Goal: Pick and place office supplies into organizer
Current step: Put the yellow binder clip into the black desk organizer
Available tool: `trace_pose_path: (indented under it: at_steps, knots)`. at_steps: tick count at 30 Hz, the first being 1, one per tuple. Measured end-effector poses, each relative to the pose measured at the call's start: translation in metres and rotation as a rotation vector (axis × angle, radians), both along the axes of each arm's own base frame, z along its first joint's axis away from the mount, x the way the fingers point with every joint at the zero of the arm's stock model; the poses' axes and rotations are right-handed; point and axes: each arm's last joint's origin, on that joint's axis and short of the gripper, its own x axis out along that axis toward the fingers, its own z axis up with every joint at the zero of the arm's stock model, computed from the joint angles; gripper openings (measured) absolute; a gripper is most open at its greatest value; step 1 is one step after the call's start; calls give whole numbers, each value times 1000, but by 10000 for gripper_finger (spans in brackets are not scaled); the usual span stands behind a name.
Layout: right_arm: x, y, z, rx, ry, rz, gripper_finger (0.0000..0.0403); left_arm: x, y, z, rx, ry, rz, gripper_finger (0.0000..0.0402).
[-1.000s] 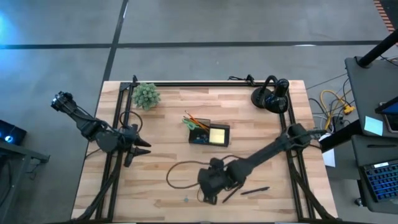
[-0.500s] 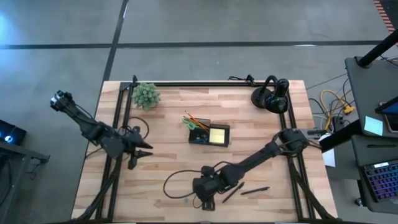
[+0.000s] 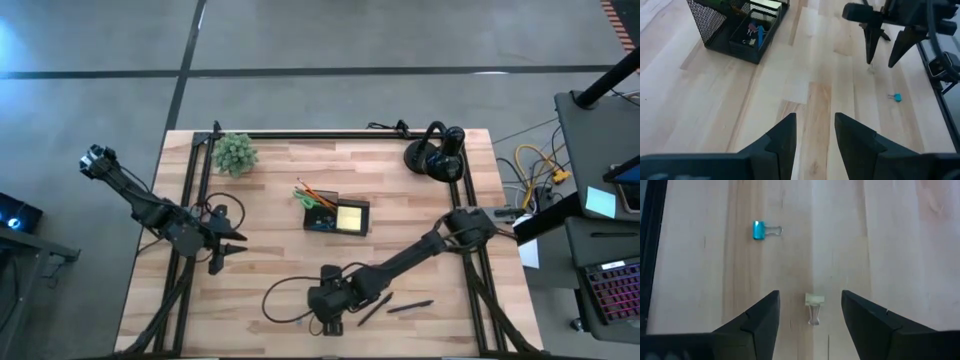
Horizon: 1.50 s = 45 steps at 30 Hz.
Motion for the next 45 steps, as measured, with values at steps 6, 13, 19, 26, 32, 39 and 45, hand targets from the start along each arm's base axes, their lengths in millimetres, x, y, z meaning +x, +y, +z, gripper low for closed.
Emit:
trace_pose_path:
  at_steps: [6,13,19,26,32,39,45]
  knots:
    - [5,2,-11,12,-12,-11,203,1,0,0,-3,-1,1,120]
    - [2,5,-12,-6,9,7,203,1,-1,0,-18,4,13,120]
    - [2,7,-18,-11,13,8,203,2,-2,-2,-11,12,13,120]
    - [2,5,-18,-43,-1,-12,203,3,-2,-2,-7,18,13,120]
    - [1,4,-19,-51,5,-28,183,3,-2,-3,-6,18,13,120]
    - [1,4,-21,-52,15,-30,120,3,-2,-3,-4,21,13,120]
    - [0,4,-21,-47,25,-25,71,3,-2,-3,-6,20,13,120]
